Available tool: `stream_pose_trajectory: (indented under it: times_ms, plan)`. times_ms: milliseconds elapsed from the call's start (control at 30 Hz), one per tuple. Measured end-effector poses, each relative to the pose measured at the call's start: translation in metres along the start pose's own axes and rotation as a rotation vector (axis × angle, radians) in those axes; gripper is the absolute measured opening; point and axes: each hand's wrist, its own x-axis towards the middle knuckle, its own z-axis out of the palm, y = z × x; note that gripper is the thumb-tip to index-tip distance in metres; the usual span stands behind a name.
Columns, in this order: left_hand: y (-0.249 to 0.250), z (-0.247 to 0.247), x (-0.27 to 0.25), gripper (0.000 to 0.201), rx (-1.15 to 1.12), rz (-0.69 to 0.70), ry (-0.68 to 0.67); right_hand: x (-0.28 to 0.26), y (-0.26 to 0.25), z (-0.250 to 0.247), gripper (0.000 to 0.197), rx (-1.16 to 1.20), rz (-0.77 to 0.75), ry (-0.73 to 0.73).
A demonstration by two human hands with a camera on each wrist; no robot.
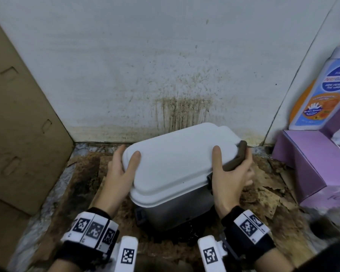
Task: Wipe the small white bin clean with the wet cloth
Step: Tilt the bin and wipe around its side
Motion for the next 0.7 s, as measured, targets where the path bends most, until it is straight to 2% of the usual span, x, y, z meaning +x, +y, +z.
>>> stream_pose_trajectory:
  times_ms: [133, 200, 300, 433, 500, 567, 700]
  plan:
    - [-0.006, 0.004, -0.007, 0.102, 0.014, -0.025, 0.012, 0.024, 0.0, -0.006, 0.077, 0.033, 0.006, 0.02]
    - [-0.005, 0.01, -0.015, 0.099, 0.043, 0.0, 0.045, 0.043, 0.002, -0.01, 0.076, 0.065, -0.008, -0.022]
    - [-0.001, 0.021, -0.03, 0.094, 0.096, 0.047, 0.123, 0.07, 0.001, -0.016, 0.067, 0.185, -0.022, -0.154]
    - [-0.001, 0.026, -0.037, 0.09, 0.083, 0.059, 0.141, 0.094, -0.009, -0.025, 0.052, 0.168, -0.075, -0.425]
    - [0.0, 0.024, -0.034, 0.072, 0.023, 0.09, 0.115, 0.095, -0.012, -0.029, 0.051, 0.166, -0.077, -0.484]
    - [0.002, 0.02, -0.03, 0.057, -0.001, 0.125, 0.07, 0.091, -0.011, -0.032, 0.05, 0.176, -0.098, -0.471]
    - [0.006, 0.006, -0.012, 0.055, 0.037, 0.185, -0.067, 0.07, -0.007, -0.037, 0.049, 0.231, -0.116, -0.358]
